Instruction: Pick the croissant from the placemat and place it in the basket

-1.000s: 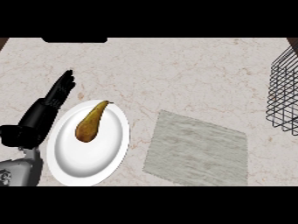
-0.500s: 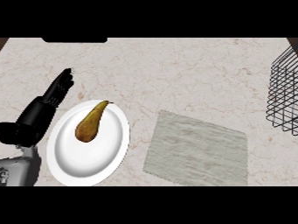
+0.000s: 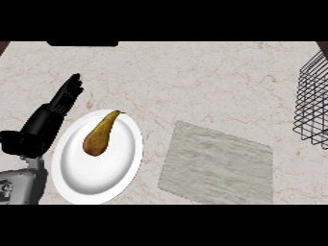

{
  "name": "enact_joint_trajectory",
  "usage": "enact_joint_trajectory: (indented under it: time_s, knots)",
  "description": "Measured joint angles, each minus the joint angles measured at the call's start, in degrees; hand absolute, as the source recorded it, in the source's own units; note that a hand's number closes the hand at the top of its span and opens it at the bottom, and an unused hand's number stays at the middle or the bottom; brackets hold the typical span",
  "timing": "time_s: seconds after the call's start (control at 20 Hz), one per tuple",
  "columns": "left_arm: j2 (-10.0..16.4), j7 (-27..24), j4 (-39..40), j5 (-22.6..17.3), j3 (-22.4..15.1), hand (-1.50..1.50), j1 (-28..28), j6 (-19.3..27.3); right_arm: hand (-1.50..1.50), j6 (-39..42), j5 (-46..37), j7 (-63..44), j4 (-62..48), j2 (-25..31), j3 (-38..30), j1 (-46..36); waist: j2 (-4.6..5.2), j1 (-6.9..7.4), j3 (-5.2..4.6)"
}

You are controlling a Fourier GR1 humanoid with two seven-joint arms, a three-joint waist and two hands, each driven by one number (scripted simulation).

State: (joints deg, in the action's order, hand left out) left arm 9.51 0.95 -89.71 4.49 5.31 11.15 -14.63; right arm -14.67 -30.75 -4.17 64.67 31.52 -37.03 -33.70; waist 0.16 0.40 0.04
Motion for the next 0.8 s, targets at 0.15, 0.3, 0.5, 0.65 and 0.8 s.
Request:
enact_joint_trajectory:
  time_s: [0.15, 0.3, 0.5, 0.65, 0.8]
  knots:
    - [-0.1, -0.8, 0.1, 0.3, 0.0, 0.00, -0.6, 0.1, -1.50, -1.2, 1.7, 3.0, -5.0, 2.3, -0.1, -1.4, -0.03, 0.02, -0.01]
    - [-0.4, 0.9, -0.9, 0.5, -0.4, 0.00, -0.2, 0.3, -1.50, -2.2, 3.1, 6.3, -8.7, 3.7, 0.5, -1.9, -0.05, 0.01, -0.01]
    - [-0.5, 0.8, -1.4, 0.7, -0.6, 0.00, -0.4, 0.3, -1.50, -2.1, 5.6, 9.7, -12.8, 6.1, 0.8, -4.3, -0.05, 0.09, -0.01]
    - [-0.9, 0.5, -1.7, 1.1, -0.9, 0.00, -1.1, 0.6, -1.50, -0.3, 9.2, 9.9, -13.1, 7.2, -0.5, -5.9, -0.10, -0.01, -0.01]
    - [-1.0, 0.1, -1.1, 1.2, -0.8, 0.00, -1.3, 0.7, -1.50, 0.4, 12.3, 8.2, -12.5, 8.0, -2.1, -6.8, -0.16, -0.20, -0.04]
